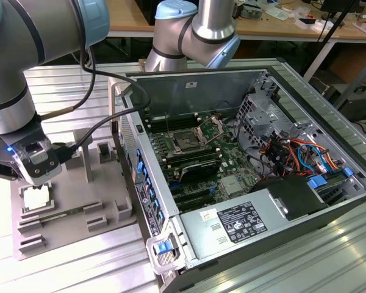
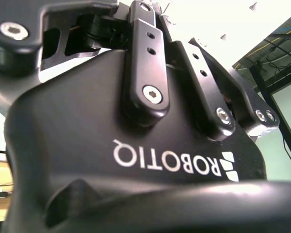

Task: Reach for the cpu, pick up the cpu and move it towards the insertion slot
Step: 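Reach for the cpu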

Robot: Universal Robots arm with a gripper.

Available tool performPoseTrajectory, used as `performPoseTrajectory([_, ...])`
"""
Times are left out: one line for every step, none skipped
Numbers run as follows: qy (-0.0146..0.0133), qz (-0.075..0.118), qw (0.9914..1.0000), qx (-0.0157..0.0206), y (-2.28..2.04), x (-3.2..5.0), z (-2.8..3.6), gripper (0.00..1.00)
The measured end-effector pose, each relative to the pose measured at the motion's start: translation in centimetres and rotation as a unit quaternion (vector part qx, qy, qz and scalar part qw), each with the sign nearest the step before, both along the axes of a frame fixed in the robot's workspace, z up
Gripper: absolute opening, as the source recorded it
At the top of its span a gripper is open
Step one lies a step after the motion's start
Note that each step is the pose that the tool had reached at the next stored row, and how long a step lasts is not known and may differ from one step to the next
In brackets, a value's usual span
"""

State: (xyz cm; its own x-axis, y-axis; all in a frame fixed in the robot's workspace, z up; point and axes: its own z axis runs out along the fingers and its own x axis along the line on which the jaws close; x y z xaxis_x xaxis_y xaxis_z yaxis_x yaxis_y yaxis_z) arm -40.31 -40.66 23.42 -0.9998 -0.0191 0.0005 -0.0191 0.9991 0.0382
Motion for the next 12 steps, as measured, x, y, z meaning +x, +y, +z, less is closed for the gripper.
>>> performPoseTrajectory([0.0, 0.0, 1.0, 0.0, 0.0, -0.01, -0.02, 0.11])
performPoseTrajectory([0.0, 0.0, 1.0, 0.0, 0.0, -0.02, -0.04, 0.11])
performPoseTrajectory([0.0, 0.0, 1.0, 0.0, 0.0, -0.03, -0.06, 0.11])
performPoseTrajectory([0.0, 0.0, 1.0, 0.0, 0.0, -0.03, -0.09, 0.11])
performPoseTrajectory([0.0, 0.0, 1.0, 0.0, 0.0, -0.04, -0.11, 0.11])
performPoseTrajectory([0.0, 0.0, 1.0, 0.0, 0.0, -0.05, -0.12, 0.11])
performPoseTrajectory([0.0001, 0.0, 1.0, 0.0, 0.0, -0.06, -0.13, 0.11])
performPoseTrajectory([0.0, 0.0, 1.0, 0.0, 0.0, -0.06, -0.15, 0.11])
performPoseTrajectory([0.0, 0.0, 1.0, 0.0, 0.0, -0.07, -0.18, 0.11])
performPoseTrajectory([0.0, 0.0, 1.0, 0.0, 0.0, -0.07, -0.19, 0.11])
performPoseTrajectory([0.0, 0.0, 1.0, 0.0, 0.0, -0.08, -0.21, 0.11])
performPoseTrajectory([0.0, 0.0, 1.0, 0.0, 0.0, -0.1, -0.24, 0.11])
